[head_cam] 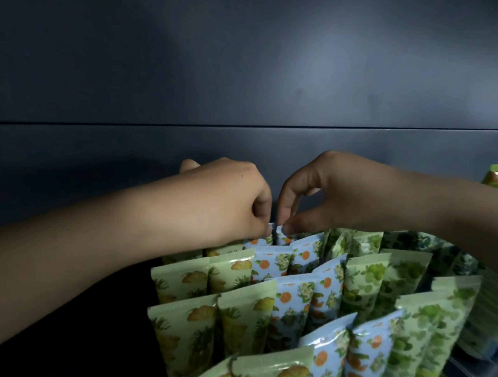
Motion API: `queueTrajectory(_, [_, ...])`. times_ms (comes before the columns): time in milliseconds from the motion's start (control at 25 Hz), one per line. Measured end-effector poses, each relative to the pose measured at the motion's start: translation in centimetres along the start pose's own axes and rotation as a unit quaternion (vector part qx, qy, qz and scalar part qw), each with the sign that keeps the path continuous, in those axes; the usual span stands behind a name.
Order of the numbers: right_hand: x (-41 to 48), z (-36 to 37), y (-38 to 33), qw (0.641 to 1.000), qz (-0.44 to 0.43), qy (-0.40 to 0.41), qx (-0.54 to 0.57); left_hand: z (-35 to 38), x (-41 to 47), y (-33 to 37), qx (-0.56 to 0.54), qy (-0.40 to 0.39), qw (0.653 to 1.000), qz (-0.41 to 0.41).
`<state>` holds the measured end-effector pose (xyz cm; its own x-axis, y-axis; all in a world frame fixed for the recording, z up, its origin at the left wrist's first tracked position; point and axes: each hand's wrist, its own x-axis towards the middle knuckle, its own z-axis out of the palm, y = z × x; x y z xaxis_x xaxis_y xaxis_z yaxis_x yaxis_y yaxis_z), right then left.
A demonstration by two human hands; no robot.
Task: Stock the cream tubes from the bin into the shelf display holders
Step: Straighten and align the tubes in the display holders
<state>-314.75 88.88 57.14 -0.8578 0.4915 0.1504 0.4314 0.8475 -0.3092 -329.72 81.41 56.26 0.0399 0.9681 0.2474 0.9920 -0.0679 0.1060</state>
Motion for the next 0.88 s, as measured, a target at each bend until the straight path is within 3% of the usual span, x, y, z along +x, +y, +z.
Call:
queueTrajectory(560, [-0.6, -0.3, -0.5, 1.000, 0.010, 0.011, -0.006, -0.8, -0.6, 0.1, -0.016, -0.026, 1.000, 0.007])
queueTrajectory(760, [-2.2, -1.3, -1.1, 0.996, 0.004, 0.091, 0.019, -2.1, -1.9, 0.6, -0.064, 0.049, 0.997, 0.000])
queueTrajectory(880, [-3.5, -1.1, -1.4, 0.996, -0.013, 0.086, 0.019, -2.5, -2.8, 1.0, -0.079, 0.069, 0.994, 0.010])
